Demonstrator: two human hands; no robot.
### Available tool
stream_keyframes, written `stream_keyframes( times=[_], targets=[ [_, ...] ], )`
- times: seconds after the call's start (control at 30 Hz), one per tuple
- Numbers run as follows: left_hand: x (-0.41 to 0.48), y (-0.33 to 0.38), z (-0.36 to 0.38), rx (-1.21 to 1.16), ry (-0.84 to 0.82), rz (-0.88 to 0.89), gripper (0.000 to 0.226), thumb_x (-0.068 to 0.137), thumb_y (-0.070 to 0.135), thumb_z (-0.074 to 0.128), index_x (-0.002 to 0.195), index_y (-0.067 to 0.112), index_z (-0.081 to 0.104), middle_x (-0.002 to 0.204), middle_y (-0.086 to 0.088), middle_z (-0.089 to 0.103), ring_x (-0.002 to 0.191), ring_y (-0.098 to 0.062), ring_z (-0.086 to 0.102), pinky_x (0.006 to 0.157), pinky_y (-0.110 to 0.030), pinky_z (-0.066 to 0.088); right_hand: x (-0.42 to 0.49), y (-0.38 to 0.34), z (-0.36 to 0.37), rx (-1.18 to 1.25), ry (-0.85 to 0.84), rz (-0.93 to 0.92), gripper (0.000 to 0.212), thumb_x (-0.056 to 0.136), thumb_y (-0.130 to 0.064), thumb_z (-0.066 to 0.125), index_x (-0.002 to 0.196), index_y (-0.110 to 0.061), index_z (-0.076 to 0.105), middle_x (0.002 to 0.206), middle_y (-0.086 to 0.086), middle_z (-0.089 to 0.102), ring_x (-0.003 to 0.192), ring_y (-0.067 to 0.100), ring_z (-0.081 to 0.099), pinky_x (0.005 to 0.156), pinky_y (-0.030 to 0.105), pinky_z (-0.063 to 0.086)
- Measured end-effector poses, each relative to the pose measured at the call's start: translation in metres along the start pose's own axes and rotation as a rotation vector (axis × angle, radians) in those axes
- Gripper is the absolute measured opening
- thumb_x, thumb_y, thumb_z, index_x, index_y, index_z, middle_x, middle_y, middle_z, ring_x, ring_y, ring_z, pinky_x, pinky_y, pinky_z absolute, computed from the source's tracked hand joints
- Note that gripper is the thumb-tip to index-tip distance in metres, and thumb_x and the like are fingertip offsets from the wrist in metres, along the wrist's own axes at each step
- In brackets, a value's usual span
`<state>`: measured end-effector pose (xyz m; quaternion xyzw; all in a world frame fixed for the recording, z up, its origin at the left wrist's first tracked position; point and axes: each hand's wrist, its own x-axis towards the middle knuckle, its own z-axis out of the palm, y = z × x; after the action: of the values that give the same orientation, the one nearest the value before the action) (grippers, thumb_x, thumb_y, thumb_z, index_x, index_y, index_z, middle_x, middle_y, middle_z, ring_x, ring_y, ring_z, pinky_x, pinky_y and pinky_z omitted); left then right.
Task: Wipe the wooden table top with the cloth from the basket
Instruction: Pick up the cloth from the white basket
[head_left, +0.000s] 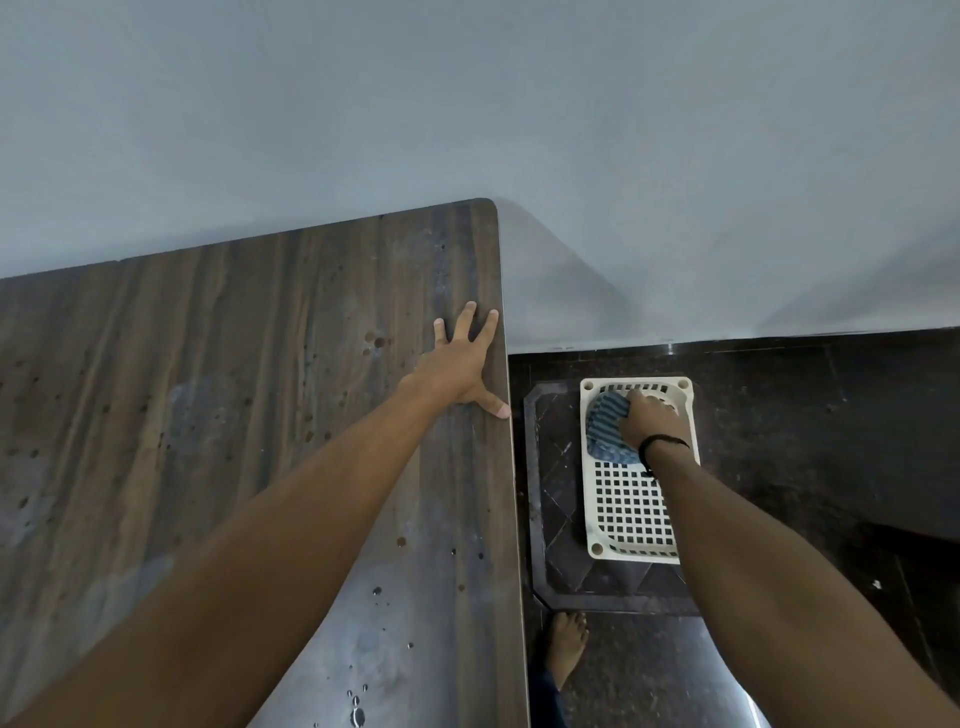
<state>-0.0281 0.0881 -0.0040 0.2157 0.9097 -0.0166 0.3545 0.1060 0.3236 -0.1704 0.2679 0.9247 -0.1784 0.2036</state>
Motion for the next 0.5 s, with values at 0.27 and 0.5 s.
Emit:
stream_keyframes(
  times=[0.27,0.5],
  targets=[
    [0.004,0.001,-0.001,0.018,-0.019,-0.009,0.147,0.063,0.053,0.088,0.155,0.031,-0.024,0.159,0.001,-0.037,0.146,-0.045,-0.024,0.114,-0.068,0.018,-0.012,-0.006,-0.006,0.074,-0.038,-0.014,0.034,0.099,-0.013,0.043,0.134,-0.01,0.045,0.121,0.018,0.065,0.109,0.035,0.063,0.091,0.044,0.05],
    [0.006,0.0,0.001,0.005,-0.022,-0.012,0.147,0.062,0.053,0.088,0.155,0.032,-0.024,0.159,0.003,-0.037,0.146,-0.044,-0.025,0.115,-0.07,0.016,-0.021,-0.008,-0.016,0.214,-0.017,0.07,0.028,0.096,-0.013,0.046,0.123,-0.008,0.053,0.115,0.017,0.066,0.103,0.035,0.063,0.086,0.043,0.051]
  ],
)
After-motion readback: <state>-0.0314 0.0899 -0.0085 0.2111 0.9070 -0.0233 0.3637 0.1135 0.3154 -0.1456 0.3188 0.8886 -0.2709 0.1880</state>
